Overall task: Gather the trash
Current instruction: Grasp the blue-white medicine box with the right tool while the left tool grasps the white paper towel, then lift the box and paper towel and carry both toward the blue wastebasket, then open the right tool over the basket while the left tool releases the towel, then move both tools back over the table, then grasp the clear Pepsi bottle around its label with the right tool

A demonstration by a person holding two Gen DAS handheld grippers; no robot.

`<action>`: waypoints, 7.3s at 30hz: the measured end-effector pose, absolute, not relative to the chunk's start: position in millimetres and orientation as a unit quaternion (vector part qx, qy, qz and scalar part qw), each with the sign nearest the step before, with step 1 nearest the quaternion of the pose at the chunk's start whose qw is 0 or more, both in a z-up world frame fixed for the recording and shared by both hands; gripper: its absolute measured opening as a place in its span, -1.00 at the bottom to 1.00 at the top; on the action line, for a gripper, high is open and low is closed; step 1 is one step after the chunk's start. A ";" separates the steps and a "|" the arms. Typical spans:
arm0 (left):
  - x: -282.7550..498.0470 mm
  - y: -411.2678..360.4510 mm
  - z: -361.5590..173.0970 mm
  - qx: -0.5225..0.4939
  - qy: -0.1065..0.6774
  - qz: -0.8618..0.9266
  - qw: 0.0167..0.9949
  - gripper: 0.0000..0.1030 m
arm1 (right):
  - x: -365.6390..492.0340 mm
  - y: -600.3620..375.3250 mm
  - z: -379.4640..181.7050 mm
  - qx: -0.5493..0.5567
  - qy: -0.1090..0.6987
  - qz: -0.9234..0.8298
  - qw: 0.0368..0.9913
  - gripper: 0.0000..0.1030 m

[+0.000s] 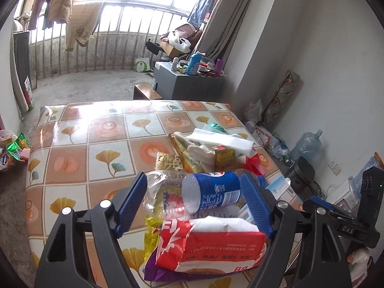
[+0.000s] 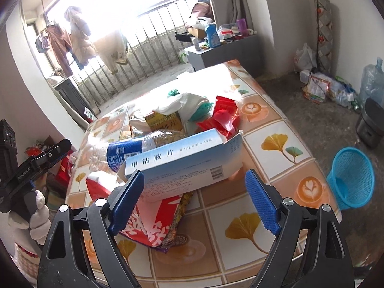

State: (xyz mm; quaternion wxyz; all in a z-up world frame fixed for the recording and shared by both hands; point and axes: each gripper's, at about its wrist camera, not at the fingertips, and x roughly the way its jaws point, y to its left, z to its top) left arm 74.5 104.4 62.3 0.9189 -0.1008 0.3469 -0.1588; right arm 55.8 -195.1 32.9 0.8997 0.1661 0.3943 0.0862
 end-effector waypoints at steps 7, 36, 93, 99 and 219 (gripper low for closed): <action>157.6 68.6 64.3 -0.186 0.468 -0.275 0.819 0.30 | 80.1 -216.2 25.8 0.303 0.419 0.119 0.847 0.50; 236.4 16.5 -21.5 -0.352 0.585 -0.226 0.695 -0.92 | 121.6 -233.0 -32.2 0.545 0.510 0.105 0.658 0.08; 122.5 -11.2 28.2 -0.150 0.520 -0.362 0.759 -0.98 | 58.8 -284.8 -52.5 0.646 0.452 0.076 0.610 -0.46; 130.5 -23.2 71.4 -0.114 0.489 -0.351 0.791 -0.98 | 34.9 -313.5 -47.6 0.680 0.396 0.106 0.607 -0.46; 164.7 147.7 -17.1 -0.118 0.463 -0.198 0.856 -0.33 | 104.8 -136.0 3.0 0.470 0.537 0.152 0.684 0.50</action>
